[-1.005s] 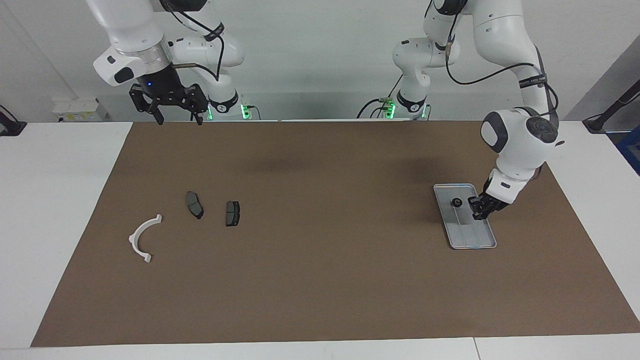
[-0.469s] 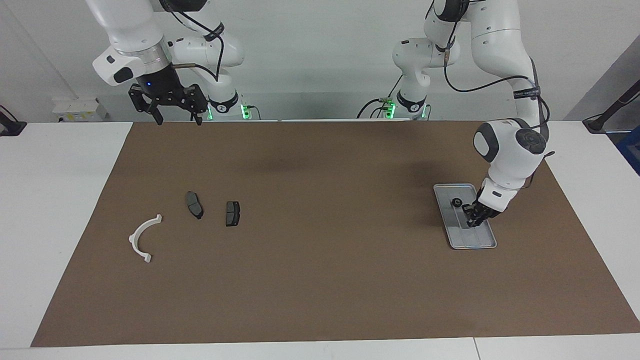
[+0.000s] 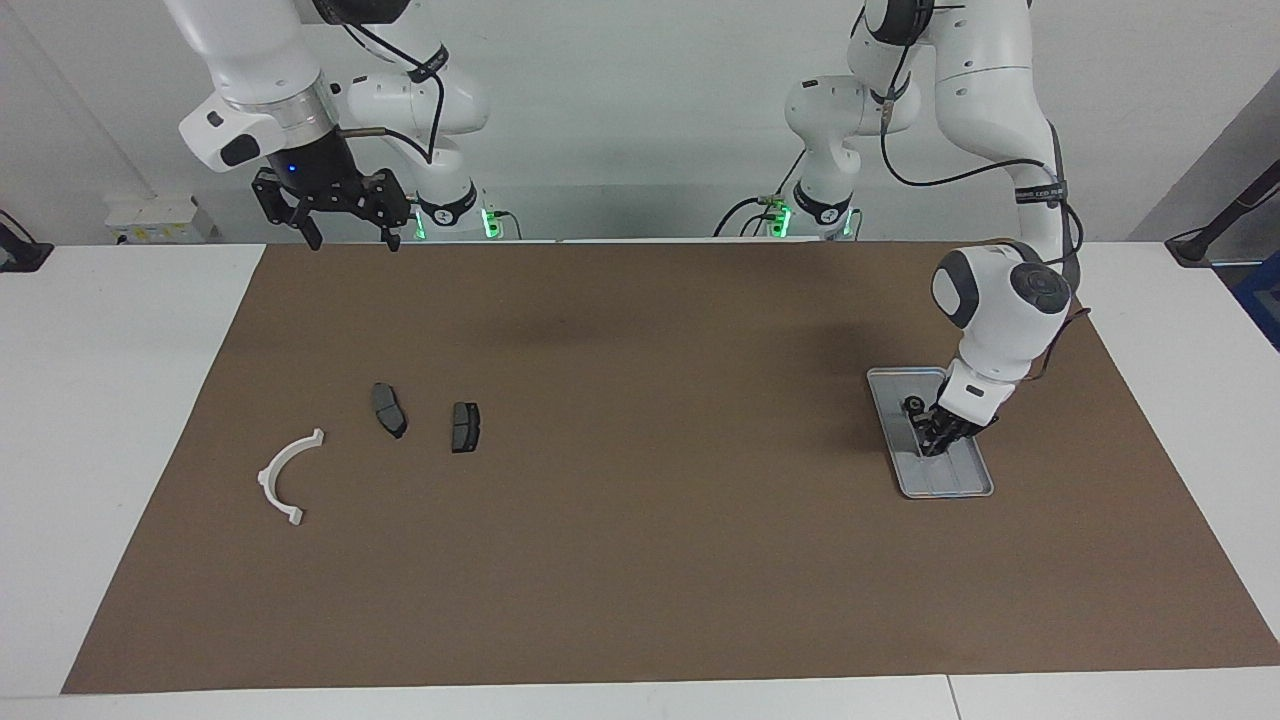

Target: Pick bearing gear from pile to tray

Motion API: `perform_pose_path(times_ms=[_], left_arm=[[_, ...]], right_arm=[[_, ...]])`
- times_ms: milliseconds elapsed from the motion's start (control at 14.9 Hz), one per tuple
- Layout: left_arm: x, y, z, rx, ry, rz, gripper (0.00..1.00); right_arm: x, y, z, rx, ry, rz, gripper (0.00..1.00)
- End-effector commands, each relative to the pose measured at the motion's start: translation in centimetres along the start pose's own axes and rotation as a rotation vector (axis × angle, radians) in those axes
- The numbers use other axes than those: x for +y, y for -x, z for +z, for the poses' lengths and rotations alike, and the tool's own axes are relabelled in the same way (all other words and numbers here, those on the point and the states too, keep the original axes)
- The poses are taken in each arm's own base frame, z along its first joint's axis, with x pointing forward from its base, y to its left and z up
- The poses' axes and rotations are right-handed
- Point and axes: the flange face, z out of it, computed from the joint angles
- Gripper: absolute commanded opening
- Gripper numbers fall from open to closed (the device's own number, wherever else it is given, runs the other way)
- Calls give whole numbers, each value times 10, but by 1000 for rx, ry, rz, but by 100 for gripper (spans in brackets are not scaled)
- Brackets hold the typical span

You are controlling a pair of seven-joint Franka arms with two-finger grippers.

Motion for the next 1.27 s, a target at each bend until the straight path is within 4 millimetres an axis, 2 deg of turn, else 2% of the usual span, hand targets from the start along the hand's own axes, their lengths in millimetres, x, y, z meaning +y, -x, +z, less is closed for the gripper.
perform_pose_path(times_ms=[0, 67, 134, 201, 268, 469, 603, 737, 871, 1005, 1072, 1139, 1206], left_arm=[[0, 7, 6, 13, 3, -3, 54], [0, 7, 6, 4, 3, -2, 94], [0, 6, 4, -8, 4, -2, 100], [1, 5, -1, -33, 4, -2, 100], [-6, -4, -19, -43, 4, -9, 100], [-9, -38, -111, -62, 2, -12, 100], [-15, -58, -176, 16, 1, -24, 100], [-31, -67, -234, 93, -5, -50, 100], [-35, -63, -288, 118, -2, -58, 100], [-50, -53, -322, 23, -10, -77, 100], [-49, -51, -335, 7, -12, -75, 100], [-48, -50, -338, 15, -13, -72, 100], [-47, -46, -327, -8, -9, -70, 100]], right_arm=[[2, 1, -1, 18, -2, 15, 100], [1, 2, -1, 18, -2, 14, 100], [1, 2, -2, 20, -4, 13, 100], [2, 1, -1, 20, -4, 15, 100], [1, 2, -1, 18, -4, 13, 100], [2, 2, -2, 20, -4, 15, 100], [2, 2, -2, 20, -4, 15, 100], [2, 1, -2, 20, -4, 16, 100], [2, 2, -3, 23, -6, 15, 100], [2, 3, -5, 26, -6, 15, 100], [2, 3, -5, 27, -6, 13, 100], [2, 3, -5, 27, -7, 13, 100], [3, 3, -6, 29, -8, 16, 100]])
